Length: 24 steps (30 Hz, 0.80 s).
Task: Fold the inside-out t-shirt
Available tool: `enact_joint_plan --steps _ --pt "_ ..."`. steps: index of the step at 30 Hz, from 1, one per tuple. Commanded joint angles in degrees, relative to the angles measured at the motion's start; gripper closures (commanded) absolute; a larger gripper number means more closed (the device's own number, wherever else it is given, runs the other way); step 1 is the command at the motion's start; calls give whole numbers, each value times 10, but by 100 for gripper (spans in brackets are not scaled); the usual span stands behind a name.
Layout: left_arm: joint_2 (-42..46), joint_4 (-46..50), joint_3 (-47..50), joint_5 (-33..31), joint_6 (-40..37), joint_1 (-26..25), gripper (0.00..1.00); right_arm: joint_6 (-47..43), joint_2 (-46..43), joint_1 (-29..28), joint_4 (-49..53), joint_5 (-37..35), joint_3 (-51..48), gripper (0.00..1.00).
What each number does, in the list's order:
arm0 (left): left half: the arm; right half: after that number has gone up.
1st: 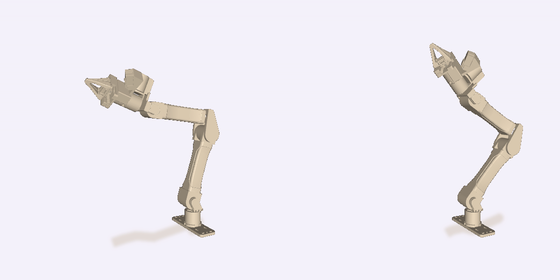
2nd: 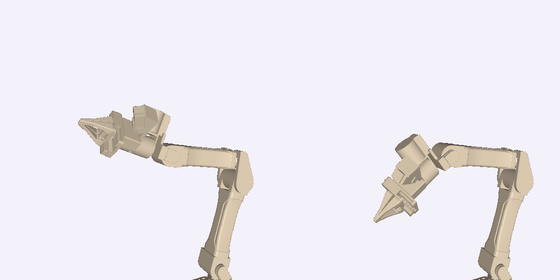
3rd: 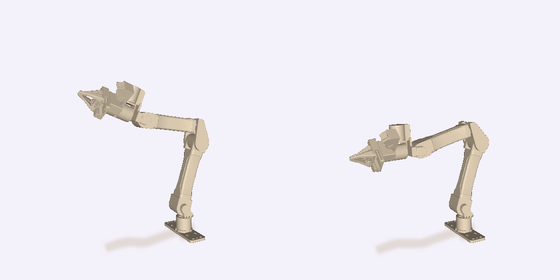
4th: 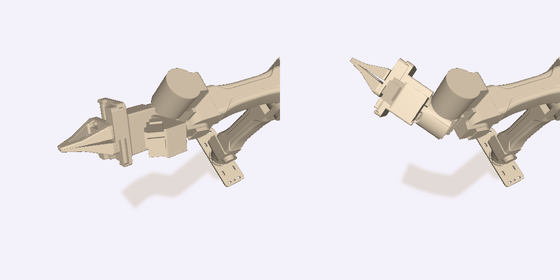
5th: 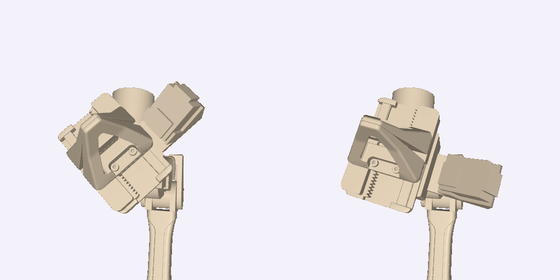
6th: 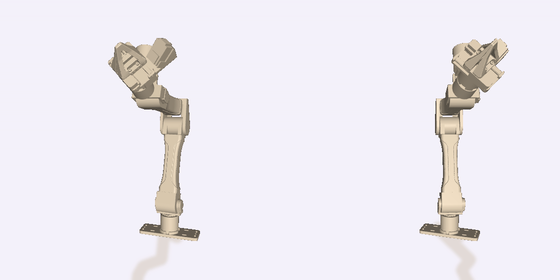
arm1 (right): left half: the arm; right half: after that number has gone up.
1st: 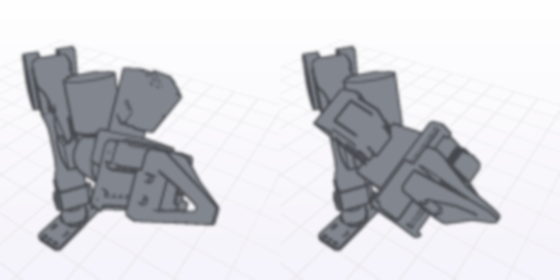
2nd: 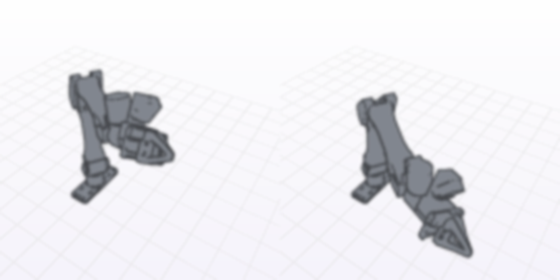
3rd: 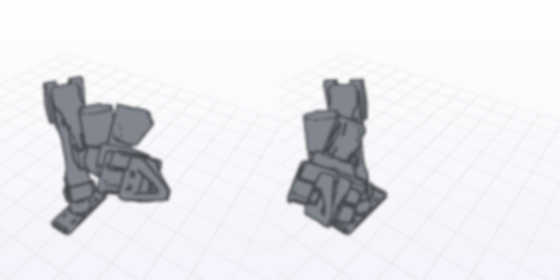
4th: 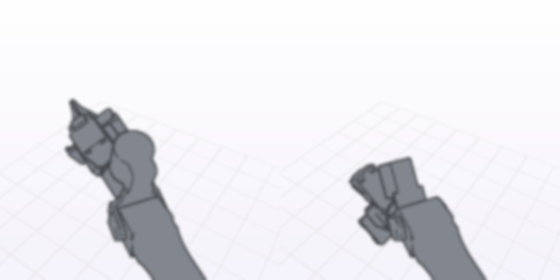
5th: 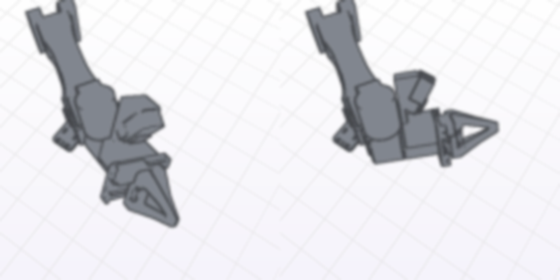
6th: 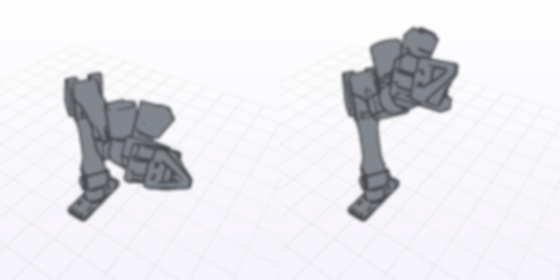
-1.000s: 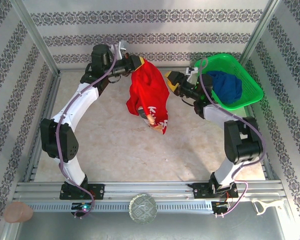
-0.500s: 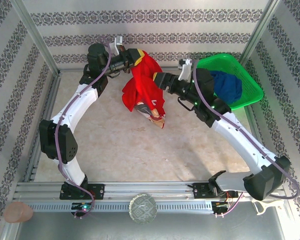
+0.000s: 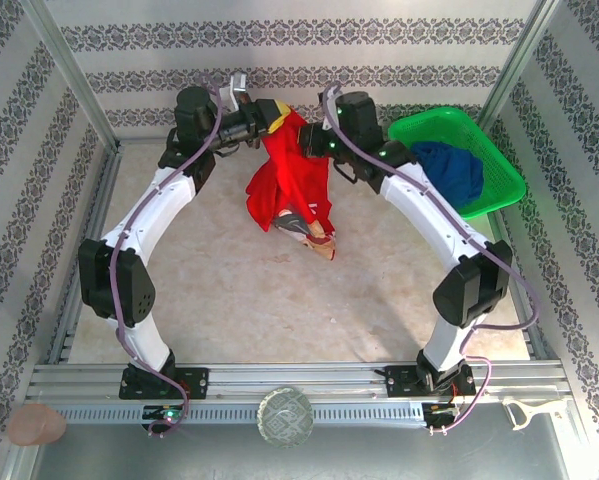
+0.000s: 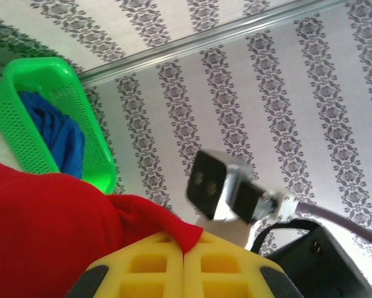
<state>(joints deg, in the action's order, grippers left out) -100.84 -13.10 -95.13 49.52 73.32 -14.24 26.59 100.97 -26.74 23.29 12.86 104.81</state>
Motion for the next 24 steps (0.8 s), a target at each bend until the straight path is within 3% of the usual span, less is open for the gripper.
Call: enact_joint_plan --steps 1,5,7,10,13,18,21,24 --pt "-18 -16 -76 -15 -4 54 100 21 -25 31 15 110 124 100" --pt "-61 11 -194 -16 4 61 100 106 -33 33 -67 250 204 100" --pt "-68 20 -203 -12 -1 52 100 159 -37 31 -151 304 182 100" --pt "-59 -3 -159 -11 8 47 100 255 -42 41 -330 368 71 100" --pt "-41 -75 -105 -12 48 46 100 371 -35 78 -527 362 -102 100" --pt "-28 -244 -78 -12 175 44 100 430 -41 143 -603 260 -320 100" --pt "-38 -316 -79 -12 237 44 100 431 -51 145 -620 255 -343 100" --pt "-45 -334 -69 -6 244 43 100 426 -60 137 -621 263 -329 100"
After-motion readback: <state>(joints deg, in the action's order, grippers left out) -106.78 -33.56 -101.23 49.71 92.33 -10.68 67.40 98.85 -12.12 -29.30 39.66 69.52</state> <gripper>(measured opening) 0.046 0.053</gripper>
